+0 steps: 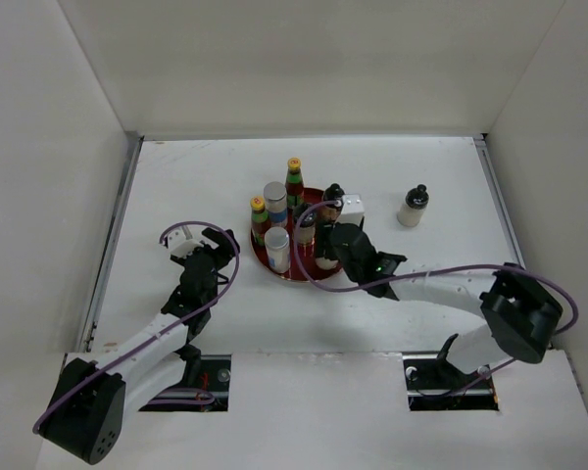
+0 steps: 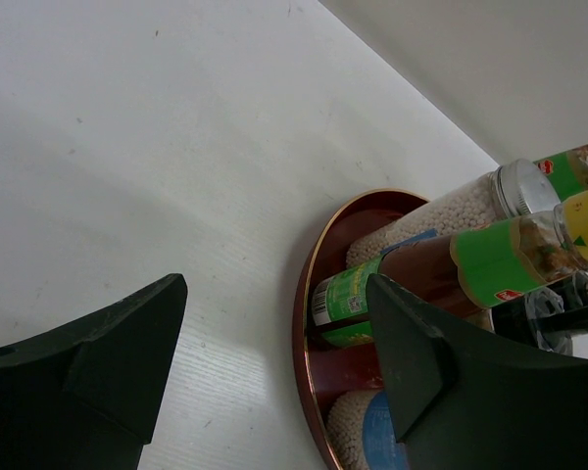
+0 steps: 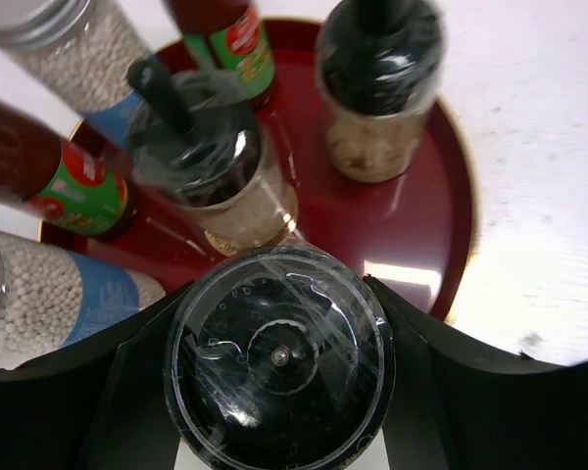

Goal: Organize the condiment bottles

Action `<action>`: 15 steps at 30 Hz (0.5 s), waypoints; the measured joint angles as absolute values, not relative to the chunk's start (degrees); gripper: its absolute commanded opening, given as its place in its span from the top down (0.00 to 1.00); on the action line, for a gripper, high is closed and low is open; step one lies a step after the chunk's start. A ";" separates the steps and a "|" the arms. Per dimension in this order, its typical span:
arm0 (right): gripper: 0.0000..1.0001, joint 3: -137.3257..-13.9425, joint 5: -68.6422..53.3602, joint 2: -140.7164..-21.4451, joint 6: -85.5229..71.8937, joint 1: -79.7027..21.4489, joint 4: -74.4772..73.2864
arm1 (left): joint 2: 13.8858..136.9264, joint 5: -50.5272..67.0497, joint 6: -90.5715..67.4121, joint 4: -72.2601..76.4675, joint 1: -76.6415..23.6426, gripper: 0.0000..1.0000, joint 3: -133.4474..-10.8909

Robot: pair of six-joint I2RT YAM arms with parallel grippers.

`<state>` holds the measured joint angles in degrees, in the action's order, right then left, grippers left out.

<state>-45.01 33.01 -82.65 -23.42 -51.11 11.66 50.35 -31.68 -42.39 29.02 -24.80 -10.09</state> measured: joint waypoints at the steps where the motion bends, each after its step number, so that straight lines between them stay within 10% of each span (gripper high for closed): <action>1: 0.38 -45.34 32.86 -83.90 -23.42 -51.51 12.21 | 50.37 -31.66 -42.39 29.02 -24.80 0.27 -10.09; 10: 0.00 -48.18 32.58 -90.13 -22.90 -53.32 16.47 | 50.54 -31.66 -42.41 29.36 -24.77 0.24 -10.09; 15: 0.00 -47.20 32.38 -84.58 -21.63 -52.47 16.56 | 50.54 -31.66 -42.39 29.39 -24.77 0.21 -10.09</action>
